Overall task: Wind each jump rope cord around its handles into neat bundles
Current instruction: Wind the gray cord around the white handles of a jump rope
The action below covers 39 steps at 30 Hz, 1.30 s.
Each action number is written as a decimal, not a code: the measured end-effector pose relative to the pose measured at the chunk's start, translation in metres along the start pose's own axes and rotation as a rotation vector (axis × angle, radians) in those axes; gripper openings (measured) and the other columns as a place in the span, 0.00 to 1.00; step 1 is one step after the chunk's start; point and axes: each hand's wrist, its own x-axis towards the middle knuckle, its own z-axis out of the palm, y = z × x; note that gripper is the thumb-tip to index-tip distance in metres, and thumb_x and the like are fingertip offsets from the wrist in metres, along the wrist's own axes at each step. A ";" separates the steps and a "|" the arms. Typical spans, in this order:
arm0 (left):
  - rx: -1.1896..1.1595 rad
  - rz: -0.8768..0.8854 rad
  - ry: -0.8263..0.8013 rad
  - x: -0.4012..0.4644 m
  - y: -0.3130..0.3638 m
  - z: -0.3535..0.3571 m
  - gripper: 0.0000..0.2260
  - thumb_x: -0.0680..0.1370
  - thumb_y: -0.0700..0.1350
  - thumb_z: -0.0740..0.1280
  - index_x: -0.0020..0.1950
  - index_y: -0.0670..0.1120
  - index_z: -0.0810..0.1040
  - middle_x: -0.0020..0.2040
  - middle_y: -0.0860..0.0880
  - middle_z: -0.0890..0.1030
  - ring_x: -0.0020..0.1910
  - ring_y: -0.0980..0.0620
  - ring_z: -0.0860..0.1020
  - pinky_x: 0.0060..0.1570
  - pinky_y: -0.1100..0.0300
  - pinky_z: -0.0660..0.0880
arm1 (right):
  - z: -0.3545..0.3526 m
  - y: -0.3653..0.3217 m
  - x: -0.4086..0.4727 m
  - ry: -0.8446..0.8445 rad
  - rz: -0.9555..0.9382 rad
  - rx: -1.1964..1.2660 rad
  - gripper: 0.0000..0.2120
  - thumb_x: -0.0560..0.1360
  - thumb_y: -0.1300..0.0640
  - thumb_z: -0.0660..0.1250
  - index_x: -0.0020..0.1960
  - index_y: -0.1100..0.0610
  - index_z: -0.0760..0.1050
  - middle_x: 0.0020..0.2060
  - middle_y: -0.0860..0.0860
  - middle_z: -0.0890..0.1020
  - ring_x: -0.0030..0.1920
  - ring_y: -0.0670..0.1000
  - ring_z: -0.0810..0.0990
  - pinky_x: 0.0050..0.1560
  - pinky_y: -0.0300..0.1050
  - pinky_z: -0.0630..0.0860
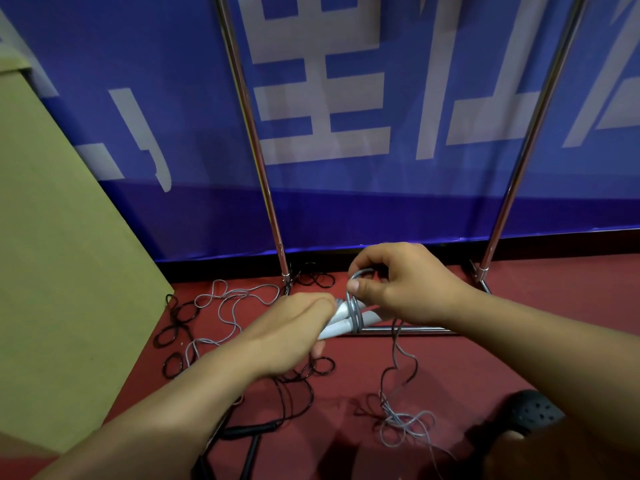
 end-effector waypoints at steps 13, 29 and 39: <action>-0.195 0.017 -0.111 0.007 -0.010 0.006 0.08 0.85 0.47 0.57 0.53 0.46 0.74 0.40 0.52 0.81 0.26 0.55 0.70 0.30 0.60 0.68 | -0.003 0.000 0.002 0.042 -0.014 0.014 0.02 0.73 0.51 0.72 0.42 0.47 0.80 0.36 0.42 0.82 0.39 0.40 0.79 0.38 0.32 0.72; -0.261 0.066 -0.185 -0.001 -0.003 -0.002 0.12 0.84 0.49 0.62 0.47 0.42 0.76 0.29 0.53 0.79 0.24 0.56 0.67 0.27 0.61 0.62 | -0.010 -0.012 0.009 0.132 -0.124 -0.072 0.05 0.70 0.48 0.76 0.42 0.47 0.84 0.34 0.42 0.83 0.40 0.40 0.80 0.41 0.34 0.73; -0.431 0.112 -0.275 -0.006 0.006 0.004 0.10 0.82 0.46 0.65 0.53 0.38 0.73 0.33 0.49 0.75 0.25 0.55 0.66 0.25 0.64 0.63 | -0.023 0.008 0.013 -0.232 0.264 0.435 0.15 0.62 0.48 0.77 0.42 0.58 0.82 0.30 0.46 0.78 0.32 0.43 0.74 0.36 0.35 0.72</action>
